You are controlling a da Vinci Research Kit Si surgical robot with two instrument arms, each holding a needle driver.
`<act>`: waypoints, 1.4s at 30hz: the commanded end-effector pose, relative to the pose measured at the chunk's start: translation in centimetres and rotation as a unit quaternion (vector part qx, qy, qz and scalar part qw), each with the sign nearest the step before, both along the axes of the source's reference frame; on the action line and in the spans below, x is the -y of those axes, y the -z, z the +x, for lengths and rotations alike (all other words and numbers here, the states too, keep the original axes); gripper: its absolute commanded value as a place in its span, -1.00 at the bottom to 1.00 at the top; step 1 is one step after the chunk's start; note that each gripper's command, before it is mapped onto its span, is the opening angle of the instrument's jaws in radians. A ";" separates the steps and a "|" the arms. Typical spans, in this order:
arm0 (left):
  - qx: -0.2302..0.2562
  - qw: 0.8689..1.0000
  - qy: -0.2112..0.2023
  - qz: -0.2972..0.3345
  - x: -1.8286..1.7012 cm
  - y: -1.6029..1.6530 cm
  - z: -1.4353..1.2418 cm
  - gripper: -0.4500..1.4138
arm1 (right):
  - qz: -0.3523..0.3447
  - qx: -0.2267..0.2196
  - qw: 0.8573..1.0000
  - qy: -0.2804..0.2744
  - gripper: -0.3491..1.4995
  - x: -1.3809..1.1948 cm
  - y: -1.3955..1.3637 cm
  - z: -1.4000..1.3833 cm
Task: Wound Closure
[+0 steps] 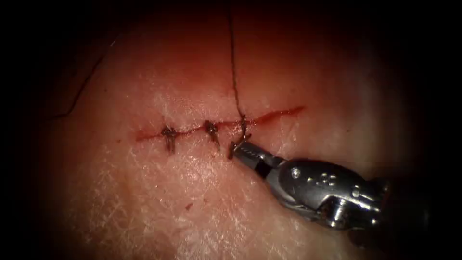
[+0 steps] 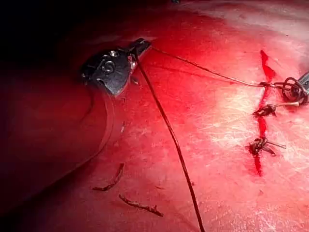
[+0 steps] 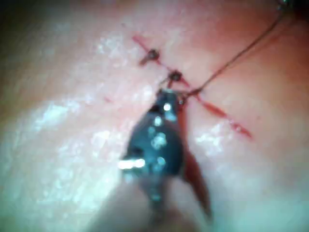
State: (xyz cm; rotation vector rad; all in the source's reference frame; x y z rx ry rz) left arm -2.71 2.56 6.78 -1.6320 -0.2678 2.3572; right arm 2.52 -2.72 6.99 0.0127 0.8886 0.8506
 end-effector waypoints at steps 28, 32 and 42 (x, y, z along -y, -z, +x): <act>-0.032 0.995 0.089 -0.030 -1.32 -0.35 -0.14 -1.00 | -0.008 -0.018 0.999 0.043 -1.00 0.17 -0.11 -0.06; -0.036 0.994 0.099 -0.033 -1.46 -0.37 -0.11 -1.00 | -0.015 -0.024 0.998 0.060 -1.00 0.22 -0.14 -0.06; -0.047 0.992 0.106 -0.041 -1.47 -0.39 -0.12 -1.00 | -0.035 -0.028 0.991 0.124 -1.00 0.39 -0.14 -0.04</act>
